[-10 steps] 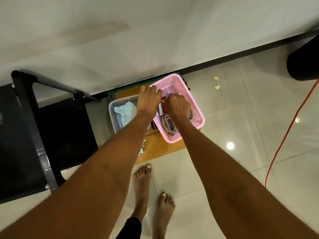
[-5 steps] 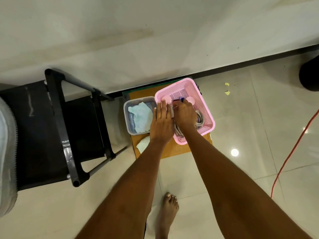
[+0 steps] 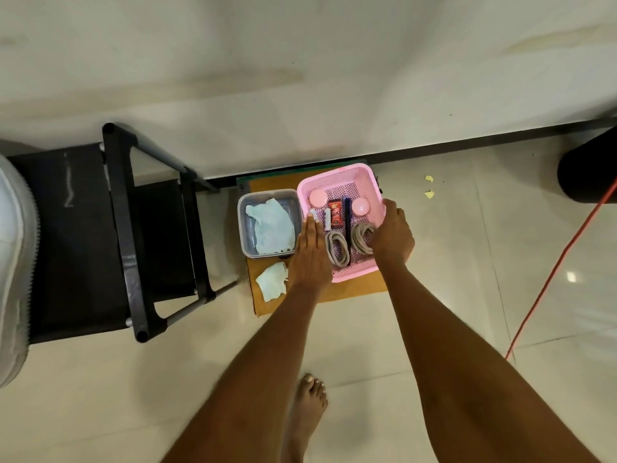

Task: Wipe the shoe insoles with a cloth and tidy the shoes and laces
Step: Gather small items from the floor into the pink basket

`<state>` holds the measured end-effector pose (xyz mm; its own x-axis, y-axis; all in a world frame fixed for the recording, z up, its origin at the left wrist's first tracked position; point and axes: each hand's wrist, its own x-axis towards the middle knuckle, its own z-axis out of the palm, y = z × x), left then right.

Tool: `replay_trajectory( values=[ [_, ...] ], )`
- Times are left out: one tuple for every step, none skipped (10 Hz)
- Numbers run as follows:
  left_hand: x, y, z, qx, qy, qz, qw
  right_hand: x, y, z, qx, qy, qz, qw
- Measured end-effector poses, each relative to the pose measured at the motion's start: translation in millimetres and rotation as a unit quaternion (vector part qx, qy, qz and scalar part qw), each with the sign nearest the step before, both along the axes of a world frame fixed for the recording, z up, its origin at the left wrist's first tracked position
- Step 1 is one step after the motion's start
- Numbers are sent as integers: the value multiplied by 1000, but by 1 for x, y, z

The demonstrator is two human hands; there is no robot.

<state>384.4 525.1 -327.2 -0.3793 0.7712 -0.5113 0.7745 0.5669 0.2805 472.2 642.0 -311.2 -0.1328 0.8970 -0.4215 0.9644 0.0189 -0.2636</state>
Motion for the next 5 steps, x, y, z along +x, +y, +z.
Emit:
replay_trajectory(
  values=[
    [-10,-4,0,-6,11,-48,999,4,-7,2,2,19,-21,1000],
    [-15,-5,2,3,22,-62,998,5,-9,3,2,32,-25,999],
    [-14,-4,6,4,35,-70,997,7,-8,3,-6,31,-17,999],
    [-14,-1,12,5,28,-51,998,9,-6,5,-15,41,-14,999],
    [-9,-4,21,-5,20,-48,999,12,-13,10,-22,45,-5,999]
  ],
)
